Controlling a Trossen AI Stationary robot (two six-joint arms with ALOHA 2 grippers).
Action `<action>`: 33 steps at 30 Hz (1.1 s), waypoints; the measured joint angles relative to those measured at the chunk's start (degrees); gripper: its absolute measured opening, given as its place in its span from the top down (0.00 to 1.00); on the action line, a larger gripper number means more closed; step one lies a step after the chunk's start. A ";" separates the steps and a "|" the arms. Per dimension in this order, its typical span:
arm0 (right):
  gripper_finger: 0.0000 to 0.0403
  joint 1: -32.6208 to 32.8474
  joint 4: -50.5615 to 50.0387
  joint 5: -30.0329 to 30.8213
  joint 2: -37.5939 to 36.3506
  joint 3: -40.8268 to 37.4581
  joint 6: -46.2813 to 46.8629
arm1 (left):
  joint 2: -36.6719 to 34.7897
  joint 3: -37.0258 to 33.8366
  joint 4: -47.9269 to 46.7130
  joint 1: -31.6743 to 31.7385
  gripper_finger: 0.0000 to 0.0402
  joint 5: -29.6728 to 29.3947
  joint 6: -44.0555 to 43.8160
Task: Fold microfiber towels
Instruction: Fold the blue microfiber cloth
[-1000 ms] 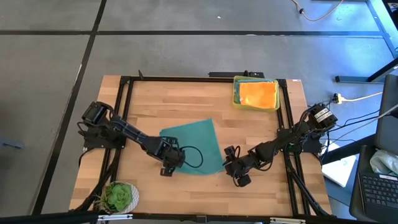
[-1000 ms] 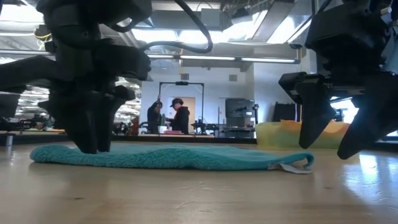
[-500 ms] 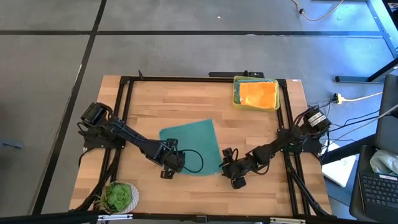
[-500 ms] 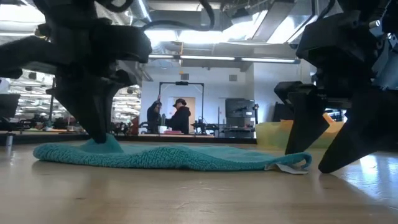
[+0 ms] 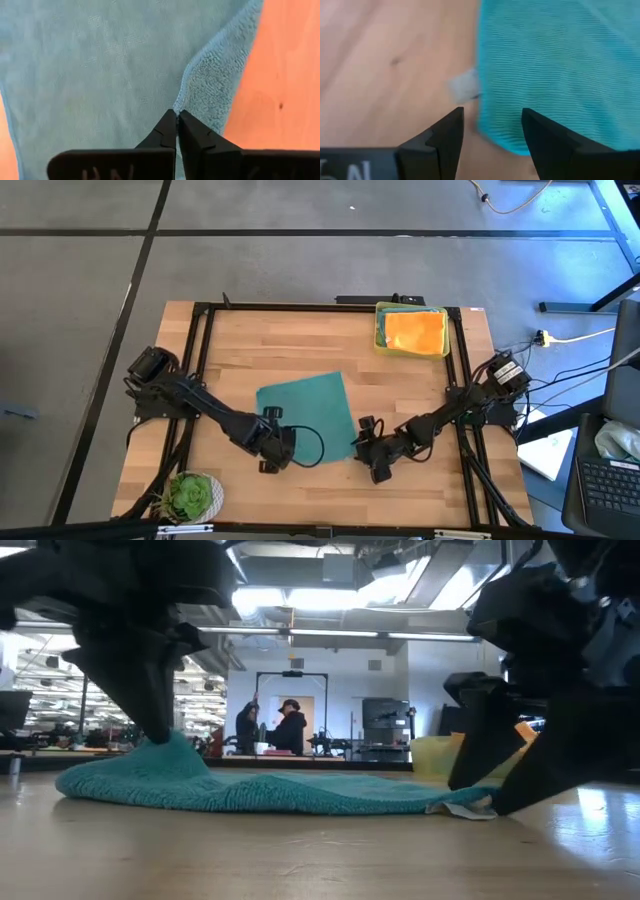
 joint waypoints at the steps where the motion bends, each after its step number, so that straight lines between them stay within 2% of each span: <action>1: 0.50 -0.03 -0.18 1.03 0.02 -0.02 0.17 | -0.01 0.00 -0.46 -0.43 1.00 -0.23 -0.84; 3: 0.52 0.09 -0.89 3.43 0.02 -0.02 0.21 | -0.01 0.00 -1.93 -1.44 1.00 -0.90 -2.85; 5: 0.58 0.49 -2.06 6.58 0.02 -0.06 0.21 | 0.00 0.00 -4.04 -2.78 1.00 -2.44 -5.40; 7: 0.70 0.76 -3.52 8.32 0.02 -0.06 0.11 | 0.00 0.00 -6.92 -4.28 1.00 -4.71 -8.90; 10: 0.92 0.74 -4.66 7.03 -0.05 -0.03 -0.45 | 0.00 0.00 -10.34 -6.84 1.00 -8.55 -14.67; 11: 0.96 0.75 -4.77 6.31 -0.07 0.00 -1.02 | 0.00 0.00 -11.12 -7.77 1.00 -9.74 -16.53; 15: 0.96 0.92 -6.39 3.55 -1.29 0.00 -1.85 | 0.00 0.03 -11.72 -11.06 1.00 -12.92 -22.71; 18: 0.98 1.18 -12.23 2.78 -4.02 1.07 -3.40 | 0.00 0.92 -13.03 -13.00 1.00 -14.34 -26.07; 22: 0.97 0.22 -15.44 11.11 -8.25 2.99 -12.02 | -0.02 3.05 -22.06 -14.35 1.00 -19.61 -30.37; 24: 0.97 -2.09 -14.47 13.45 -9.63 3.12 -17.17 | -0.04 3.34 -25.79 -14.07 1.00 -22.80 -32.80; 26: 0.97 -5.30 -13.10 13.03 -10.32 3.19 -20.15 | -0.04 2.82 -28.19 -13.16 1.00 -25.22 -34.53; 33: 0.97 -18.29 -12.87 5.06 -9.38 3.13 -24.94 | -0.02 -1.53 -28.03 -7.30 1.00 -27.26 -35.50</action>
